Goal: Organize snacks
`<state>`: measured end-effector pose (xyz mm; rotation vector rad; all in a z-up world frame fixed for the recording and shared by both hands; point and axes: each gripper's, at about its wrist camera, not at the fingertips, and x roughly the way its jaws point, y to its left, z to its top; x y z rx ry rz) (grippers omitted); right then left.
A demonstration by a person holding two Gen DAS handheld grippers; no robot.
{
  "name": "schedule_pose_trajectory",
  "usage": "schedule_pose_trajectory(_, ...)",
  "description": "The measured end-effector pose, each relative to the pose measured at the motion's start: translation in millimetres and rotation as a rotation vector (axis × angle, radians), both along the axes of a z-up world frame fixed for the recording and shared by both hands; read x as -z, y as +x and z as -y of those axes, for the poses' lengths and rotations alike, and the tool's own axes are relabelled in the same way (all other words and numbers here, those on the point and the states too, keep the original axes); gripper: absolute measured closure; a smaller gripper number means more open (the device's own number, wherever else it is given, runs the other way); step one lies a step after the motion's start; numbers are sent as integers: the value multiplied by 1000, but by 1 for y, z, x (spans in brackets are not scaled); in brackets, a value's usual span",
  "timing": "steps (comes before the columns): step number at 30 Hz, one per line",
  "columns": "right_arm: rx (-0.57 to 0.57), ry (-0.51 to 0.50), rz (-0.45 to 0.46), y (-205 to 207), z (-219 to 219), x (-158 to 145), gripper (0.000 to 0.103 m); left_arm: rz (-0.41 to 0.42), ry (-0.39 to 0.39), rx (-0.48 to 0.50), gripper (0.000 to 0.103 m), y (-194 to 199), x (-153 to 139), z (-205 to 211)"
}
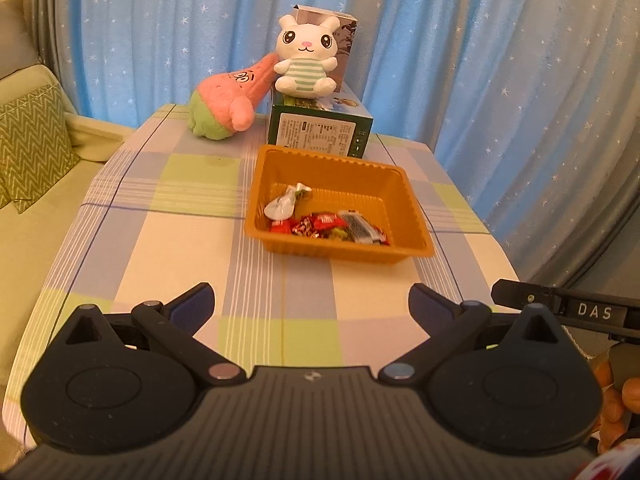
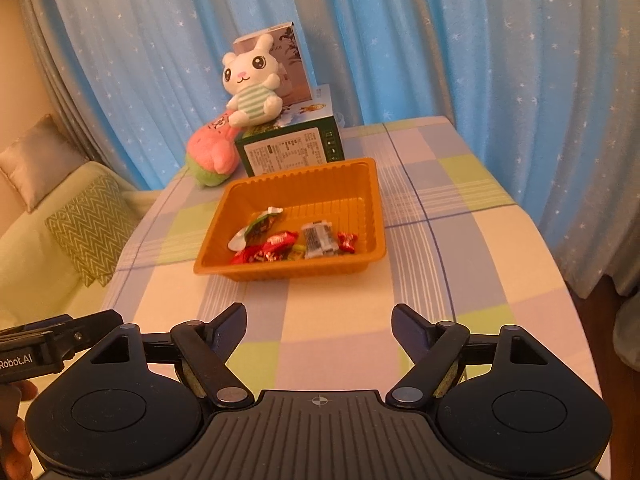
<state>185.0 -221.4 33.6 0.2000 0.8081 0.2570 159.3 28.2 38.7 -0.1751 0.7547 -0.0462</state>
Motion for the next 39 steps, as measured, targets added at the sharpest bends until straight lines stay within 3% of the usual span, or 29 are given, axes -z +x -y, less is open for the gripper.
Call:
schedule_pose_trajectory(18,35,-71,30,-106,10,-7,23,13,67,-15,1,-88,-15,20)
schedule_pose_trajectory(39,1,-53,52,-127,3,-25,23,15,84,-4,1,-108,-17,19)
